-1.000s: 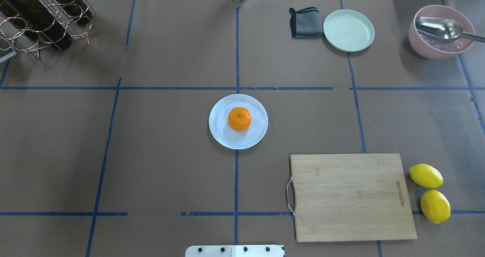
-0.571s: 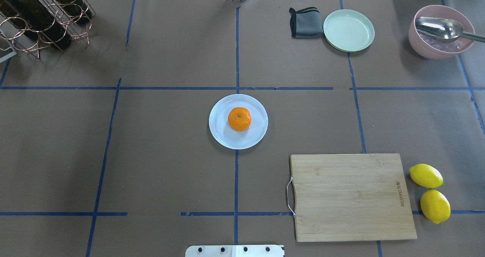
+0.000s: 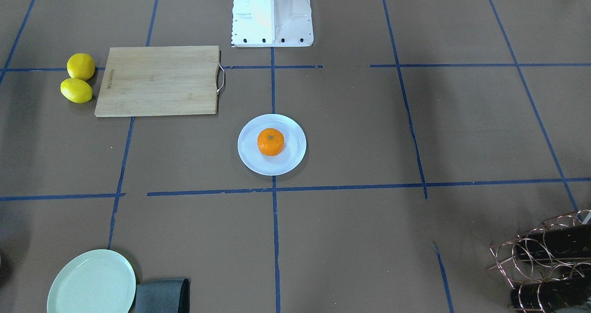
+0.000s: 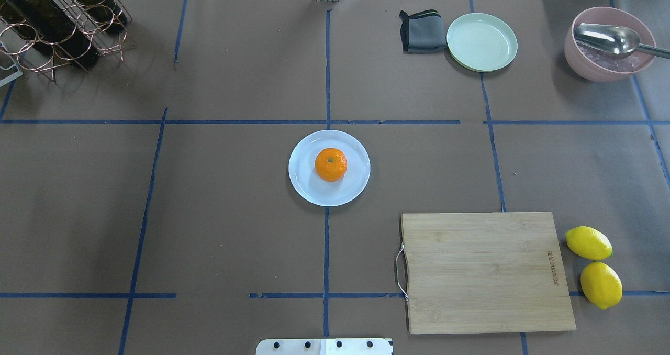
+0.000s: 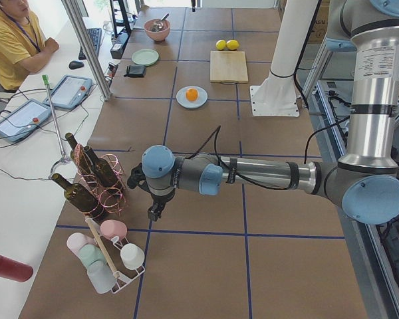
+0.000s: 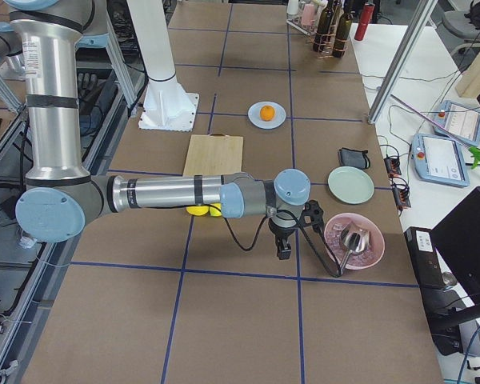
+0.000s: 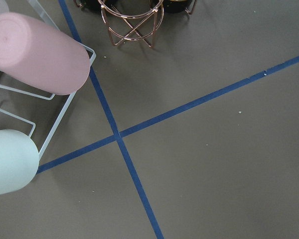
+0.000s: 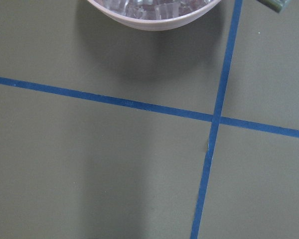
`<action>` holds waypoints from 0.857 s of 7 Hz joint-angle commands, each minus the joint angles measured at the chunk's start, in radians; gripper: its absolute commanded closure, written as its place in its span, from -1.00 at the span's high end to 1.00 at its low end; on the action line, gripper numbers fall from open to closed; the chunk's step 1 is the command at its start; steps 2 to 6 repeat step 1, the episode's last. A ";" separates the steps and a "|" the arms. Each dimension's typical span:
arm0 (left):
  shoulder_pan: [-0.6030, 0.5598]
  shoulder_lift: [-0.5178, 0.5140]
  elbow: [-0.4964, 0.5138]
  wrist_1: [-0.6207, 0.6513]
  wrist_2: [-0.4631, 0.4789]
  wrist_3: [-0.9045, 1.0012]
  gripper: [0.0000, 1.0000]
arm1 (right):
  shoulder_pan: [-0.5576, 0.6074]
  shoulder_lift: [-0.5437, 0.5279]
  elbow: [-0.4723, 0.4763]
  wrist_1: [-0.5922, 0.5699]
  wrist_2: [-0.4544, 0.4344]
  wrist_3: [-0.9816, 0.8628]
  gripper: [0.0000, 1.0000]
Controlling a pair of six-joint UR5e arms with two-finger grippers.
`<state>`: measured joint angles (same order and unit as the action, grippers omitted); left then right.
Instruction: Pick orange to plate
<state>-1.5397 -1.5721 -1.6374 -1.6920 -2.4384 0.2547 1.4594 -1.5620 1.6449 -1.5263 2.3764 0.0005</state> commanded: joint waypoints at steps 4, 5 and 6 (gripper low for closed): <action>0.000 -0.005 -0.005 0.002 -0.004 0.000 1.00 | -0.002 0.005 0.001 0.000 0.000 -0.001 1.00; 0.000 -0.005 -0.005 0.002 -0.004 0.000 1.00 | -0.002 0.005 0.001 0.000 0.000 -0.001 1.00; 0.000 -0.005 -0.005 0.002 -0.004 0.000 1.00 | -0.002 0.005 0.001 0.000 0.000 -0.001 1.00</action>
